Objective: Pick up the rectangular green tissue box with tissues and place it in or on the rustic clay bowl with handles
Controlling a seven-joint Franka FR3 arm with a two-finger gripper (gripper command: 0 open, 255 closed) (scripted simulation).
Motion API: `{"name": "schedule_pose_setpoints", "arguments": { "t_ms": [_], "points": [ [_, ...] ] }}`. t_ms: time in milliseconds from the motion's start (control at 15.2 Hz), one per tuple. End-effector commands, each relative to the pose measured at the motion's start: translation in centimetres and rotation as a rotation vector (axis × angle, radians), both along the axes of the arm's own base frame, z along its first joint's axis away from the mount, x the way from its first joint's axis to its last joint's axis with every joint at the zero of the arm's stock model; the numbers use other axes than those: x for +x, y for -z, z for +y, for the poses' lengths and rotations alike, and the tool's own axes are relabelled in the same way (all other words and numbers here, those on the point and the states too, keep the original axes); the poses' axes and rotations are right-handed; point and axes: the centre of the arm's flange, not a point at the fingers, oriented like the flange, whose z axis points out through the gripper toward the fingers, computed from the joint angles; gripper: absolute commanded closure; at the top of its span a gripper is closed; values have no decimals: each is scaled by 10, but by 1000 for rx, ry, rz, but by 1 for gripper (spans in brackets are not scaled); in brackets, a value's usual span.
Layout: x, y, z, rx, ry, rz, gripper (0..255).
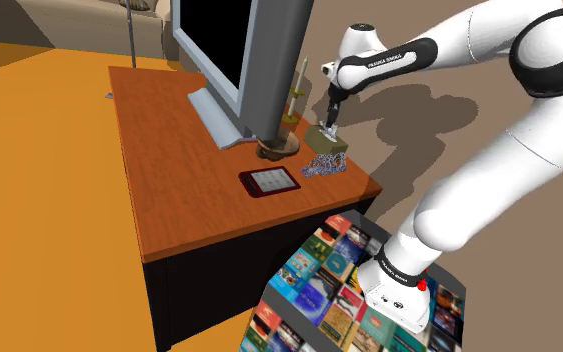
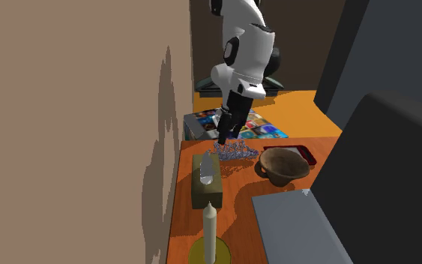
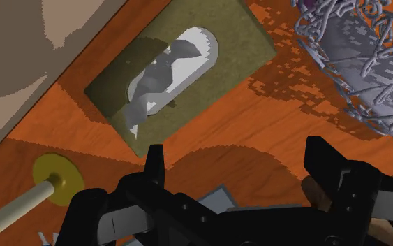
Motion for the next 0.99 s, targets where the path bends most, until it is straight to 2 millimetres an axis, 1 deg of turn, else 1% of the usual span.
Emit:
{"name": "schedule_pose_setpoints", "arguments": {
  "t_ms": [0,264,330,726,792,924],
  "points": [
    [14,8,-16,-36,-38,11,0],
    [40,30,-49,-105,-107,33,0],
    [41,31,-51,-109,-111,35,0],
    [44,60,-64,-109,-111,35,0],
    [45,68,-67,-109,-111,35,0],
    [45,68,-67,-109,-111,35,0]
  ]
}}
